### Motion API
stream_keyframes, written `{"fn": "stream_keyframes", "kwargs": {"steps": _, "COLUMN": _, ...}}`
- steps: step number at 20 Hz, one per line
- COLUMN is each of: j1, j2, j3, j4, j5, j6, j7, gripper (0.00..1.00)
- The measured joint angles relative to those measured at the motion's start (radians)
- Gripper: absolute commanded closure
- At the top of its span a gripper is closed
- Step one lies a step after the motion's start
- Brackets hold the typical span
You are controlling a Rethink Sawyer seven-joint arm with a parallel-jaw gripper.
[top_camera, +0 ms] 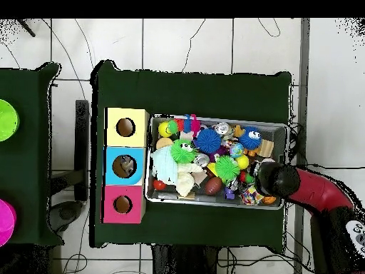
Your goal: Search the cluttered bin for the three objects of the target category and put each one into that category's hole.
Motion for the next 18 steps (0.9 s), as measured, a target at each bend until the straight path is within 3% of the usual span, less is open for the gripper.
{"fn": "stream_keyframes", "kwargs": {"steps": 9, "j1": 0.033, "j2": -0.040, "j3": -0.094, "j4": 0.080, "j5": 0.046, "j6": 0.005, "j7": 0.000, "gripper": 0.00}}
{"fn": "stream_keyframes", "kwargs": {"steps": 18, "j1": 0.022, "j2": -0.016, "j3": -0.115, "j4": 0.105, "j5": 0.090, "j6": -0.006, "j7": 0.000, "gripper": 0.00}}
